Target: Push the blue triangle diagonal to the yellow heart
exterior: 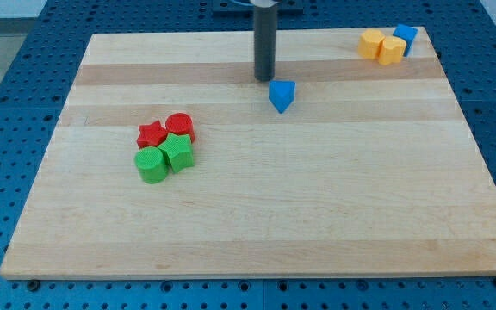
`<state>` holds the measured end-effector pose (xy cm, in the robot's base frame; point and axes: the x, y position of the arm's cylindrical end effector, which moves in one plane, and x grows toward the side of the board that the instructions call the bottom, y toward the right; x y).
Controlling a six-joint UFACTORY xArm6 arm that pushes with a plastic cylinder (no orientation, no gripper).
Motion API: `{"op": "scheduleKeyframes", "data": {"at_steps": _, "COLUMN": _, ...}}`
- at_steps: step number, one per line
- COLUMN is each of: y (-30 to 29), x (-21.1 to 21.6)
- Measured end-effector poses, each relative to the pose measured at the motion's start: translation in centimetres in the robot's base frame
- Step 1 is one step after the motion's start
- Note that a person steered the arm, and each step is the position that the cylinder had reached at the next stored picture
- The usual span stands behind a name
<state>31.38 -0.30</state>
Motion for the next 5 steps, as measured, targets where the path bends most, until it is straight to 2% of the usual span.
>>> {"op": "scheduleKeyframes", "data": {"at_steps": 2, "y": -1.1, "x": 4.7}}
{"op": "scheduleKeyframes", "data": {"at_steps": 5, "y": 7.5, "x": 4.8}}
